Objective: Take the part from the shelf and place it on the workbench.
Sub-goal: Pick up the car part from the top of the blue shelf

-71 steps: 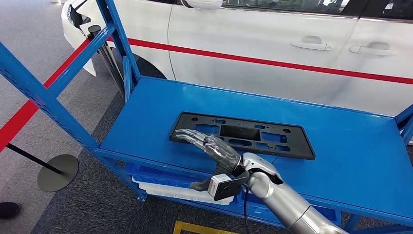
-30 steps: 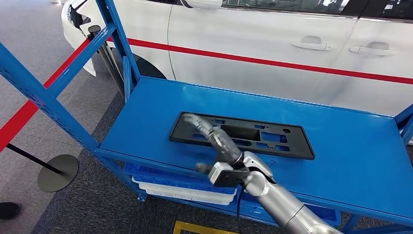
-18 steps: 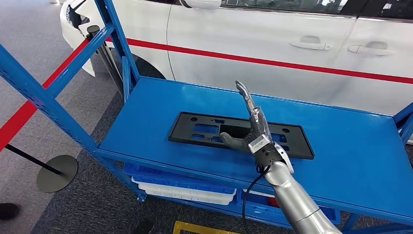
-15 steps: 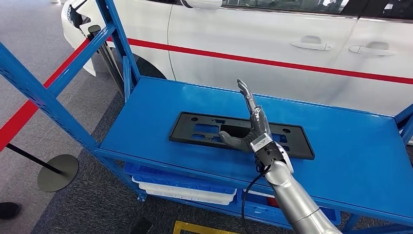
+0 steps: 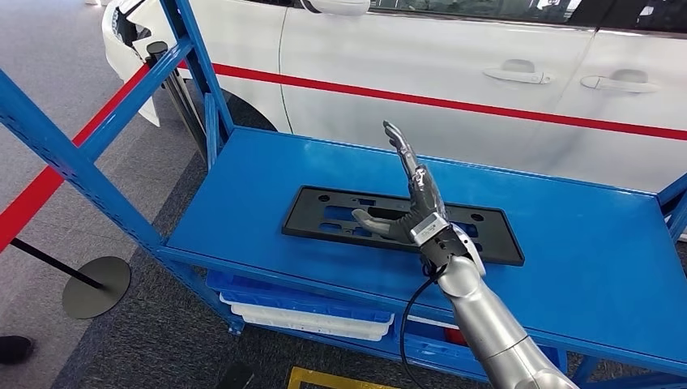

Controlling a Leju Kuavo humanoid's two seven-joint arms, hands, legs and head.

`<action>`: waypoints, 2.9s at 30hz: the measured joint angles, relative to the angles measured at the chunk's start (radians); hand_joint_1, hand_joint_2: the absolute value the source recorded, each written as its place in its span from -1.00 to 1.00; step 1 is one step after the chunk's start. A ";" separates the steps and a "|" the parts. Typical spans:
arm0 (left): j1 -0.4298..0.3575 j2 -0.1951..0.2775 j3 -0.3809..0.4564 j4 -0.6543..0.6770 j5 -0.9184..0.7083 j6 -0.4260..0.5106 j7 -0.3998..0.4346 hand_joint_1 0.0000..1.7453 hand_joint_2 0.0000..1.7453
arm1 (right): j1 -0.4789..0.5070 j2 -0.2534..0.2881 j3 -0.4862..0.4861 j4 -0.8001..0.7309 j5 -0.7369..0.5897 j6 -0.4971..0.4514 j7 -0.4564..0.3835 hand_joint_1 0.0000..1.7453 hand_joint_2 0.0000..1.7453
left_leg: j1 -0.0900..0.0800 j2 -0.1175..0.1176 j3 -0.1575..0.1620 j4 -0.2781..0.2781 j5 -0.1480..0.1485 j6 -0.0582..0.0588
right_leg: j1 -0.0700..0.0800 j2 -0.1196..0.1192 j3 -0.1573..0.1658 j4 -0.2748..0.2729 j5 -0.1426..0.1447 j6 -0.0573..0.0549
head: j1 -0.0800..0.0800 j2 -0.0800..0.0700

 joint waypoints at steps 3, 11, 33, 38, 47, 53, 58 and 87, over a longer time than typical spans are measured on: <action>0.000 0.000 0.000 0.000 -0.007 0.002 0.001 -1.00 1.00 | 0.000 0.000 0.001 0.000 0.000 0.001 0.000 -1.00 1.00 | 0.000 0.000 0.000 0.000 0.000 0.000 | 0.000 0.000 0.000 0.000 0.000 0.000 | 0.000 0.000; 0.002 0.000 0.002 0.000 -0.006 -0.025 -0.023 -1.00 1.00 | 0.000 0.000 0.002 0.000 0.020 -0.026 0.000 -1.00 1.00 | 0.000 0.000 0.000 0.000 0.000 0.000 | 0.000 0.000 0.000 0.000 0.000 0.000 | 0.000 0.000; -0.001 0.000 0.001 0.000 -0.058 -0.040 -0.024 -1.00 1.00 | 0.029 -0.010 0.002 -0.051 0.035 -0.067 0.000 -1.00 1.00 | 0.000 0.000 0.000 0.000 0.000 0.000 | 0.000 0.001 -0.001 0.000 0.000 0.000 | 0.000 0.000; -0.001 -0.001 0.001 0.000 -0.065 -0.038 -0.023 -1.00 1.00 | 0.032 -0.011 0.003 -0.061 0.033 -0.068 0.000 -1.00 1.00 | 0.000 0.000 0.000 0.000 0.000 0.000 | 0.000 0.001 -0.001 0.000 0.000 0.000 | 0.000 0.000; -0.001 -0.001 -0.003 0.000 -0.107 -0.015 0.000 -1.00 1.00 | 0.030 -0.011 0.006 -0.057 0.029 -0.066 0.000 -1.00 1.00 | 0.000 0.000 0.000 0.000 0.000 0.000 | 0.000 0.000 0.000 0.000 0.000 0.000 | 0.000 0.000; -0.001 -0.001 -0.001 0.000 -0.090 -0.020 0.013 -1.00 -1.00 | 0.029 -0.011 0.008 -0.055 0.021 -0.065 0.000 -1.00 -0.50 | 0.000 0.000 0.000 0.000 0.000 0.000 | 0.000 0.000 0.000 0.000 0.000 0.000 | 0.000 0.000; -0.001 -0.004 0.004 0.000 -0.078 -0.039 0.051 -1.00 1.00 | 0.023 -0.009 0.008 -0.032 0.050 -0.072 0.000 -1.00 1.00 | 0.000 0.000 0.000 0.000 0.000 0.000 | 0.000 0.000 0.000 0.000 0.000 0.000 | 0.000 0.000; -0.002 -0.010 -0.021 0.000 -0.189 -0.050 -0.025 -1.00 1.00 | 0.019 -0.002 0.008 -0.014 0.019 -0.078 0.000 -1.00 1.00 | 0.000 0.000 0.000 0.000 0.000 0.000 | 0.000 0.000 0.000 0.000 0.000 0.000 | 0.000 0.000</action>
